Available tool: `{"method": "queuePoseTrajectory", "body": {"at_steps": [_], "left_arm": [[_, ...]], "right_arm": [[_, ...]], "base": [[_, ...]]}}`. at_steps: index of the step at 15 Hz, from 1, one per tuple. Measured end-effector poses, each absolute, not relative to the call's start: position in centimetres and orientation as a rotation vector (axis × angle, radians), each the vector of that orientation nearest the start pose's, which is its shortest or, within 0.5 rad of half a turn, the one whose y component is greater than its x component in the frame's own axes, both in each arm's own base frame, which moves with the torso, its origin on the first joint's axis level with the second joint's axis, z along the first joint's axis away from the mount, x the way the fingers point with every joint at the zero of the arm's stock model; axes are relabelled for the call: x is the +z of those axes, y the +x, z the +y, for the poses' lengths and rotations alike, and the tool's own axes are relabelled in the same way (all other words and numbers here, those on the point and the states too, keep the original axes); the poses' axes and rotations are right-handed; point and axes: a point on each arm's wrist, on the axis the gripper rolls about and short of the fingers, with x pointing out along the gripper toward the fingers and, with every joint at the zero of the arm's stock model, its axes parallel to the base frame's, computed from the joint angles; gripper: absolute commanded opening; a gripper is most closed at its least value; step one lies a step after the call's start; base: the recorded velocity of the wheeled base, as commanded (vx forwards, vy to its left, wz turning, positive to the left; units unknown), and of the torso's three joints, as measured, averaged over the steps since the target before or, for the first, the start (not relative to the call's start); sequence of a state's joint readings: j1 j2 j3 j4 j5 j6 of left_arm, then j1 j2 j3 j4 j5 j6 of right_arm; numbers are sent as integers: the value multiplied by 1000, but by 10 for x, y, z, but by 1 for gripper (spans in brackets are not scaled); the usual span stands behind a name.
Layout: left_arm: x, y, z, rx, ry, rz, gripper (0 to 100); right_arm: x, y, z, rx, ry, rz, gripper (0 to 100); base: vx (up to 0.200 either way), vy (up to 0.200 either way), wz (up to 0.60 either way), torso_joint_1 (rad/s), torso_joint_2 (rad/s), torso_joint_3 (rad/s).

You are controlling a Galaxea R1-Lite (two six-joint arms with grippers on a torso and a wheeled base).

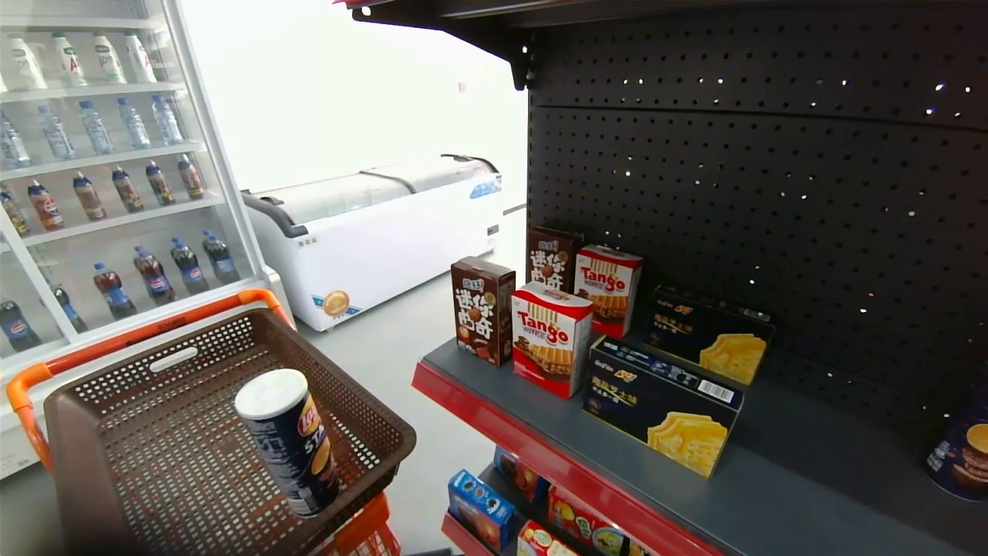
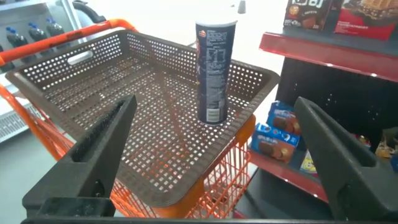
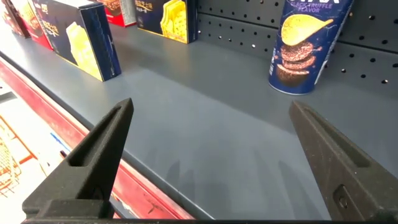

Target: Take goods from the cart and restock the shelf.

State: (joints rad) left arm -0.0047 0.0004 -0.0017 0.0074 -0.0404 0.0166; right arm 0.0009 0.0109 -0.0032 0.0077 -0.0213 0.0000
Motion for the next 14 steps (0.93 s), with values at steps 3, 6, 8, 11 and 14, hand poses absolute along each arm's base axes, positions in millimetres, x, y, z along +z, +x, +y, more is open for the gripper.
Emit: {"method": "queuePoseTrajectory", "body": {"at_steps": [3, 6, 8, 11, 14], "left_arm": [[98, -25, -2, -100, 31, -19, 100], [138, -10, -2, -136, 29, 62, 100], [153, 10, -2, -129, 26, 170, 100], [160, 44, -4, -120, 10, 334, 100], [156, 71, -7, -139, 12, 436, 100]], "right_arm": [[76, -22, -1, -20, 0, 15, 100], [76, -22, -1, -20, 0, 15, 100], [76, -22, -1, -20, 0, 15, 100], [76, -22, -1, -21, 0, 15, 100], [76, -22, 0, -20, 0, 15, 100]], "base": [[0, 0, 0, 0, 0, 0], [0, 0, 0, 0, 0, 0], [0, 0, 0, 0, 0, 0], [0, 0, 0, 0, 0, 0], [0, 0, 0, 0, 0, 0]]}}
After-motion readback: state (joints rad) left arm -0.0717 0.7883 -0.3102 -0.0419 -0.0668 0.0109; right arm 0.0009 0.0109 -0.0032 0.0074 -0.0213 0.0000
